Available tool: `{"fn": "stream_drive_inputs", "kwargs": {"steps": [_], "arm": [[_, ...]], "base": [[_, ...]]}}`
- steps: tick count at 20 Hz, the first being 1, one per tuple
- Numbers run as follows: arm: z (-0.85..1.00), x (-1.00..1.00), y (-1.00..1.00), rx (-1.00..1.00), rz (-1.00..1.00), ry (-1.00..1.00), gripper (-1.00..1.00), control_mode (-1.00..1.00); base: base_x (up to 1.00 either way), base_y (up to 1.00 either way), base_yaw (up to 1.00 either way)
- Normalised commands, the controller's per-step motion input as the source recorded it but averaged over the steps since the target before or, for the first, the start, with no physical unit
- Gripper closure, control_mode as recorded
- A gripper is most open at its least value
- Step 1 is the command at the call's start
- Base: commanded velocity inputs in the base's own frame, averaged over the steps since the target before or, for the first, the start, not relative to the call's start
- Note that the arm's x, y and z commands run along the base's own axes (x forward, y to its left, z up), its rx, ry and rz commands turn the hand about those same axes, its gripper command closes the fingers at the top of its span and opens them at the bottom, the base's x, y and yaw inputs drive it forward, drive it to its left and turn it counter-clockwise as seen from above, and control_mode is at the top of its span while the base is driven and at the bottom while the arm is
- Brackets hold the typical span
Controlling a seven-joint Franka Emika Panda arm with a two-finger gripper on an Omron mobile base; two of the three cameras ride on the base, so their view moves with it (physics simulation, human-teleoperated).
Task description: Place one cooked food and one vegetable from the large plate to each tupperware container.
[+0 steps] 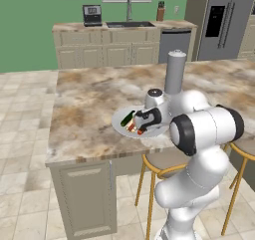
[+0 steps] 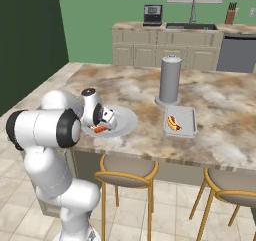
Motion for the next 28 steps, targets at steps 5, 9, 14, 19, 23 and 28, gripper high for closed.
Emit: {"fn": "stream_drive_inputs", "kwargs": {"steps": [5, 9, 14, 19, 23, 28], "arm": [[-0.27, 0.22, 0.0, -0.09, 0.0, 0.02, -1.0, -1.0], [-0.19, 0.26, 0.0, -0.07, 0.0, 0.1, -1.0, -1.0], [0.0, 0.09, 0.0, 0.04, 0.0, 0.01, -1.0, -1.0], [0.0, 0.05, 0.0, 0.11, 0.0, 0.01, -1.0, -1.0], [0.0, 0.1, -0.04, 0.05, 0.0, 0.01, -1.0, -1.0], [0.01, 0.1, -0.01, 0.06, 0.0, 0.0, -1.0, -1.0]], "base": [[0.0, 0.0, 0.0], [0.0, 0.0, 0.0], [0.0, 0.0, 0.0], [0.0, 0.0, 0.0], [0.0, 0.0, 0.0], [0.0, 0.0, 0.0]]}}
